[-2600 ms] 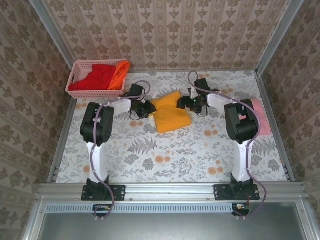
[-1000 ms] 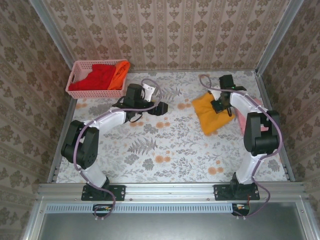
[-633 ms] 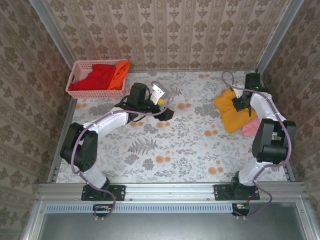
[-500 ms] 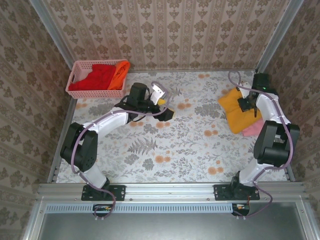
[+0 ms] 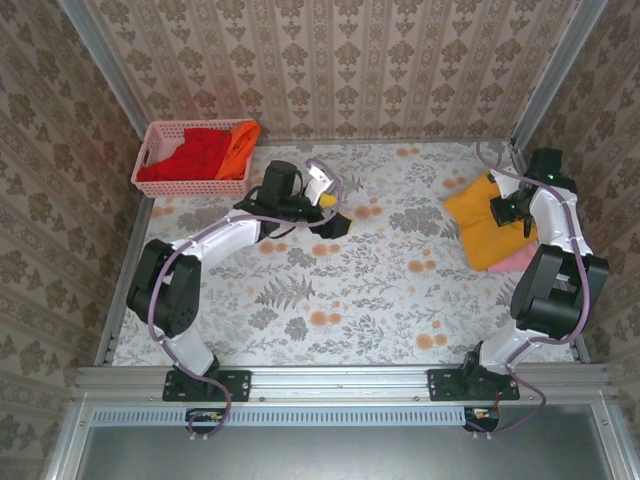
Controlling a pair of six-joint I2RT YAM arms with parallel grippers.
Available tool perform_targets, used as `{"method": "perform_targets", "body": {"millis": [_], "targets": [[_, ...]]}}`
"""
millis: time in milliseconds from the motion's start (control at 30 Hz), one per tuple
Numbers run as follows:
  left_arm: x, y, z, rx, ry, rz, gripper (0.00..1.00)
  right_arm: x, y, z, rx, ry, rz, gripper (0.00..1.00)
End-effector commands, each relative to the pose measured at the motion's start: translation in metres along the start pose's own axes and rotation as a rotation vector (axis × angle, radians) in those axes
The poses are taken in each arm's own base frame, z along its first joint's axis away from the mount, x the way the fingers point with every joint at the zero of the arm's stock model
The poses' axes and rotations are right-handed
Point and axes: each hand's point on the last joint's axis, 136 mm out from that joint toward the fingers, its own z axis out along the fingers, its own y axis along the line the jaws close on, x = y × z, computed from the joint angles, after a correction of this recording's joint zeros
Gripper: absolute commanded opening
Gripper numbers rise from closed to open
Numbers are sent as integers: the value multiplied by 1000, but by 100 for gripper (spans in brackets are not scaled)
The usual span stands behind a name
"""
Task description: Fold and stack the t-shirts
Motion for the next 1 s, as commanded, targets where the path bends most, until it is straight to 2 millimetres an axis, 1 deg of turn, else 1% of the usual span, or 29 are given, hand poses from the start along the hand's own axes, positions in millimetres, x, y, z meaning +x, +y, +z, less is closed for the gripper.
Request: {"method": "perform_targets", "body": {"millis": [0, 100, 300, 700, 833, 967], "targets": [[-13, -3, 2, 36, -32, 11, 100, -21, -1, -34, -6, -115, 2, 0], [-13, -3, 3, 44, -34, 7, 100, -21, -6, -39, 4, -125, 10, 0], [-9, -3, 5, 47, -27, 6, 100, -18, -12, -36, 15, -106, 4, 0], [-3, -2, 7, 55, -14, -17, 100, 4, -32, -2, 42, -5, 10, 0], [-1, -2, 7, 57, -11, -19, 100, 8, -40, 6, 51, 14, 23, 0], [0, -2, 8, 63, -8, -25, 100, 17, -50, 13, 72, 42, 38, 0]]}}
